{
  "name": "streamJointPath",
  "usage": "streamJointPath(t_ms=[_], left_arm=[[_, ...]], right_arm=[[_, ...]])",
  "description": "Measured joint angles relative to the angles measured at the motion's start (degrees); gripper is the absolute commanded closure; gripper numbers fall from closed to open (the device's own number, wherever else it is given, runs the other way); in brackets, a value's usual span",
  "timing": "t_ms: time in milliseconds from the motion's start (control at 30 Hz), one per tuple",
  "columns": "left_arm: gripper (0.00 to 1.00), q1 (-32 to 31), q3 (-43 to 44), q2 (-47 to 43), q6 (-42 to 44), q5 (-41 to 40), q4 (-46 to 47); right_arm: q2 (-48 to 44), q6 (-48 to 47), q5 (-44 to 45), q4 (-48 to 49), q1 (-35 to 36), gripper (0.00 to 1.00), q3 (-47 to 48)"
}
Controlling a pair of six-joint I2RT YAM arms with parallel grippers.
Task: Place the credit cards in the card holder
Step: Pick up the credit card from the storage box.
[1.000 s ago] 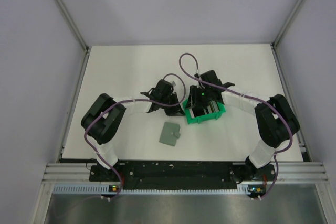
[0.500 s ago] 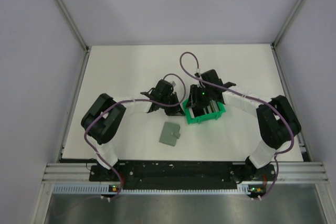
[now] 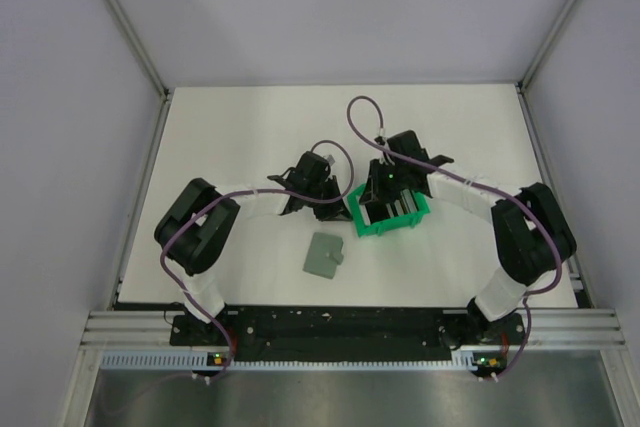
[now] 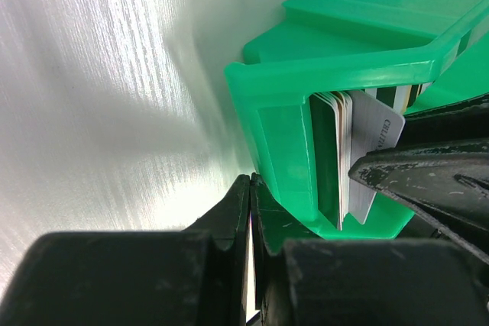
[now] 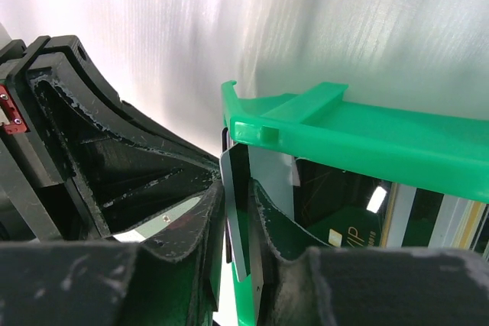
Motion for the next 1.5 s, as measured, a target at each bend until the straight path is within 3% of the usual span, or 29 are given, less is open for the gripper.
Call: streamJointPath(t_ms=[667,933,1133,1267,1367,1500], left_arm=[[0.96,0.00,0.00,0.00,-0.09,0.04,0.20],[0.96,0.00,0.00,0.00,-0.20,0.07,1.22],[0.96,0.00,0.00,0.00,-0.20,0.09,1.42],[0.96,0.00,0.00,0.00,-0.20,0.09,1.44],[0.96,0.00,0.00,0.00,-0.22,0.09,1.46],[0.96,0.00,0.00,0.00,-0.20,0.09,1.46]], right_arm=[[-0.96,-0.66,1.60,-0.52,-2.10,0.87,-2.12],[-0.96,-1.79,3.98,-2.34,-2.08,0.76,-2.12],[-0.57,-3.08,4.57,-3.39,-1.75,0.75,-2.05],[0.31,-3.72,5.79,-4.79,-0.92,0.76,-1.95],[0.57,-4.20,6.19,-5.99,-0.31,0.86,-1.95],[0.55,-4.72,6.99,-6.64,-0.13,0.90,-1.95]])
